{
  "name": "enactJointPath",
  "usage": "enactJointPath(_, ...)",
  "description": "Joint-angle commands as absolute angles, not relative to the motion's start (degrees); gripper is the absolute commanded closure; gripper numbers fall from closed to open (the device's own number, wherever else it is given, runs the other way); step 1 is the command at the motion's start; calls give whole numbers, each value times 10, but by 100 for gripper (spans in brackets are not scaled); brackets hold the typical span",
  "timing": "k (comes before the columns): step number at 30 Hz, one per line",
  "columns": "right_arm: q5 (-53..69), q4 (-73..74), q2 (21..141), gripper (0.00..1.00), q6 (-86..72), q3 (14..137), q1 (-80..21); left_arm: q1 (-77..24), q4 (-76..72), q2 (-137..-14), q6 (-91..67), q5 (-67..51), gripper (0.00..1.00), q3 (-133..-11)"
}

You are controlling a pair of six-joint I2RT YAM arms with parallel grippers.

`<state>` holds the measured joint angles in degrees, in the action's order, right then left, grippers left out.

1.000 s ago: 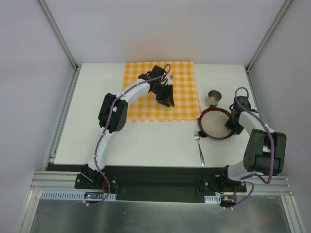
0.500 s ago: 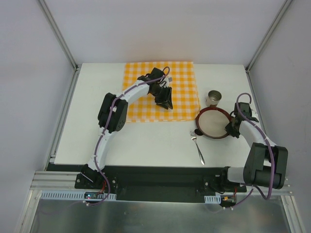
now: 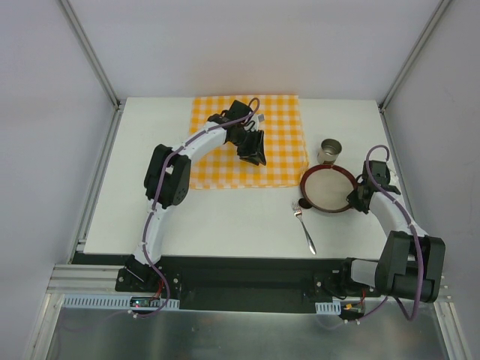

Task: Set the dinner table for one person
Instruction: Pick up the plate at the center of the board.

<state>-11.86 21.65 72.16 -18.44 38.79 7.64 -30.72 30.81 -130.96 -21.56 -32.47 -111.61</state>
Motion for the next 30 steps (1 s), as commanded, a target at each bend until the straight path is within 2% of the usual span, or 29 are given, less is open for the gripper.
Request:
enactJointPath(1, -139, 253, 687, 99, -150, 402, 74, -314, 308, -1273, -223, -317, 64, -1113)
enactJointPath(21, -104, 292, 751, 99, -92, 530, 63, -323, 308, -1322, -238, -330, 65, -1150)
enactJointPath(30, -103, 301, 762, 99, -97, 530, 35, -325, 308, -1326, -241, -331, 65, -1155)
